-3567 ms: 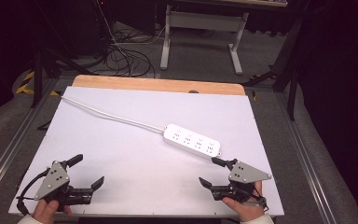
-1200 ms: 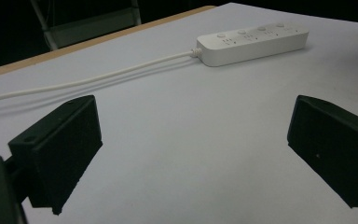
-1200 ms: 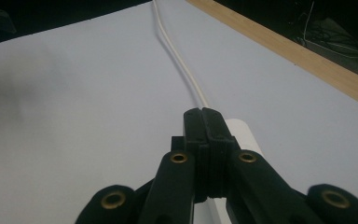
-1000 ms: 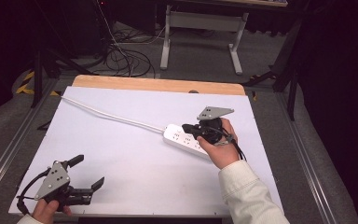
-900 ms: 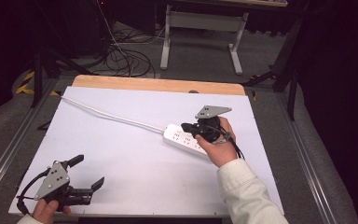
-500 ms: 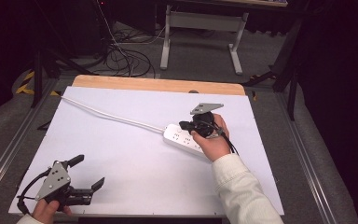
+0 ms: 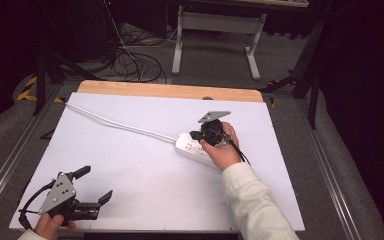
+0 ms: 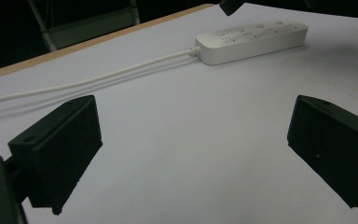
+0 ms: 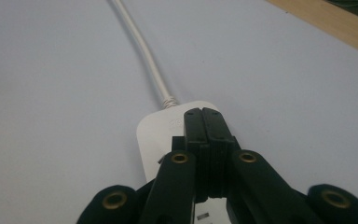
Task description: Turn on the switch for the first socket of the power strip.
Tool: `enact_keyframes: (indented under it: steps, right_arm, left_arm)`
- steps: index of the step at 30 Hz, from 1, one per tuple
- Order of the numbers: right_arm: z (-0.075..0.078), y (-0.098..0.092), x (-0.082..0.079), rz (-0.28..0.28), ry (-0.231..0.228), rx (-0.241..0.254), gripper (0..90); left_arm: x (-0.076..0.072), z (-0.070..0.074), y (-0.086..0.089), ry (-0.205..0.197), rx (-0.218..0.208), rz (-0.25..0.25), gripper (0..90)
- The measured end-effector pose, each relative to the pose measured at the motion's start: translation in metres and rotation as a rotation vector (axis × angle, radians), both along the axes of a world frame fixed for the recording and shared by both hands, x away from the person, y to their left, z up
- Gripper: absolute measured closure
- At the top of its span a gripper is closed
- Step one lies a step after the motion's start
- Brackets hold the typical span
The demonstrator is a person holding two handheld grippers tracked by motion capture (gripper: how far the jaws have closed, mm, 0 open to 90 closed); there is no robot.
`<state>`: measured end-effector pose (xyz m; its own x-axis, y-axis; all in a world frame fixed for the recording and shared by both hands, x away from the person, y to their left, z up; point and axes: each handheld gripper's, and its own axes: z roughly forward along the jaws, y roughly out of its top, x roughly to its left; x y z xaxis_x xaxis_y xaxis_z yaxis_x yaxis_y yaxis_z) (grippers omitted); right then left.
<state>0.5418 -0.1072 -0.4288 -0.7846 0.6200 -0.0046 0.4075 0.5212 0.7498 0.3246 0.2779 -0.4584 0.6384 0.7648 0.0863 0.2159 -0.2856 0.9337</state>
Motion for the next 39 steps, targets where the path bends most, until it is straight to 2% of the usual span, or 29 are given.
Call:
enact_keyframes:
  steps: [9,22,39]
  right_arm:
    - [-0.013,0.004,0.009,-0.015,0.020,-0.036,90.0]
    - [-0.019,0.005,0.014,-0.038,0.031,-0.058,90.0]
    - [-0.022,0.006,0.016,-0.046,0.040,-0.061,90.0]
  left_arm:
    - [0.001,0.000,0.000,0.001,-0.003,-0.002,3.5]
    - [0.001,-0.001,0.000,0.003,0.001,-0.003,3.5]
    - [0.001,-0.001,0.000,0.007,0.007,-0.004,3.5]
